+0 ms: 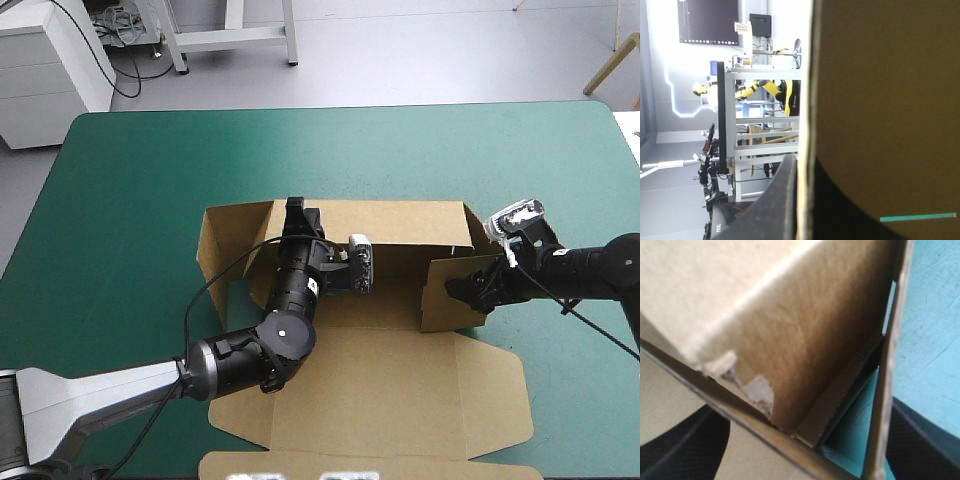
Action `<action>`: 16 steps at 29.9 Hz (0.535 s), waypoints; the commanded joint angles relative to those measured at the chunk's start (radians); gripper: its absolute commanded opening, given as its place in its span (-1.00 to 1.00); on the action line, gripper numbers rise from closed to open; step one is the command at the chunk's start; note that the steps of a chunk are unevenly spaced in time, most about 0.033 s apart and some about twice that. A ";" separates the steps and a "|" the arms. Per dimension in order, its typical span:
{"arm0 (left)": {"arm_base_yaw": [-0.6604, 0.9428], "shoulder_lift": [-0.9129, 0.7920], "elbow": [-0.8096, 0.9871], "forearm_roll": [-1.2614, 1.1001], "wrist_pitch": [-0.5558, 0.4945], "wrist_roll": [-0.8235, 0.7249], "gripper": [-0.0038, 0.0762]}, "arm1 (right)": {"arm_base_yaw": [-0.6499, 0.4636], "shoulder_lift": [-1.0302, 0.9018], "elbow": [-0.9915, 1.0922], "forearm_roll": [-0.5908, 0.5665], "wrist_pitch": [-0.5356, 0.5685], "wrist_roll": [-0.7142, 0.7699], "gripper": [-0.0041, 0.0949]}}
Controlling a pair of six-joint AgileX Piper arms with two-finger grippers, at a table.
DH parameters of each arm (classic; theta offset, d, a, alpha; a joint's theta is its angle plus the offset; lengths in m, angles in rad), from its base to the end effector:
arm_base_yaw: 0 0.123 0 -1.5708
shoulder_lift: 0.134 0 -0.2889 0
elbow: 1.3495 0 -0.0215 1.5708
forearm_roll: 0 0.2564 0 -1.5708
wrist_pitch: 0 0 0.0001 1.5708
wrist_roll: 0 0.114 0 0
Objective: Fold the box
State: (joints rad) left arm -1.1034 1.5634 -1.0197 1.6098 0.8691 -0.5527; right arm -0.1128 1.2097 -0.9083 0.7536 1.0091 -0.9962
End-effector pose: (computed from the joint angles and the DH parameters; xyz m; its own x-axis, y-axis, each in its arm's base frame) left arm 0.2325 -0.2675 0.2865 0.1456 0.9755 -0.1652 0.2820 0.1191 0.9520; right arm 0.2403 0.0393 0.2893 -0.6591 -0.3420 -0.6698 -0.6011 0.7748 0.1958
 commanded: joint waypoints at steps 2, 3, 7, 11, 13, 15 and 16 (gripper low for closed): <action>-0.007 -0.042 -0.027 0.054 0.013 -0.022 -0.93 | 0.001 -0.026 -0.009 0.071 -0.009 -0.026 0.57; -0.007 -0.042 -0.027 0.054 0.013 -0.022 -0.93 | 0.009 -0.026 0.007 0.079 -0.012 -0.026 0.57; -0.007 -0.042 -0.027 0.054 0.013 -0.022 -0.93 | 0.098 -0.026 0.075 0.093 -0.068 -0.026 0.57; -0.007 -0.042 -0.027 0.054 0.013 -0.022 -0.93 | 0.225 -0.026 0.123 0.086 -0.248 0.020 0.47; -0.007 -0.042 -0.027 0.054 0.013 -0.022 -0.93 | 0.261 -0.026 0.130 0.071 -0.330 0.051 0.37; -0.007 -0.042 -0.027 0.052 0.013 -0.022 -0.93 | 0.290 -0.026 0.130 0.029 -0.397 0.113 0.25; -0.007 -0.042 -0.027 0.049 0.013 -0.022 -0.93 | 0.292 -0.026 0.130 0.014 -0.415 0.135 0.21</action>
State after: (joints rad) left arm -1.1024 1.5634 -1.0197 1.6023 0.8893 -0.5518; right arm 0.1465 1.2029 -0.7572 0.7542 0.6744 -0.9200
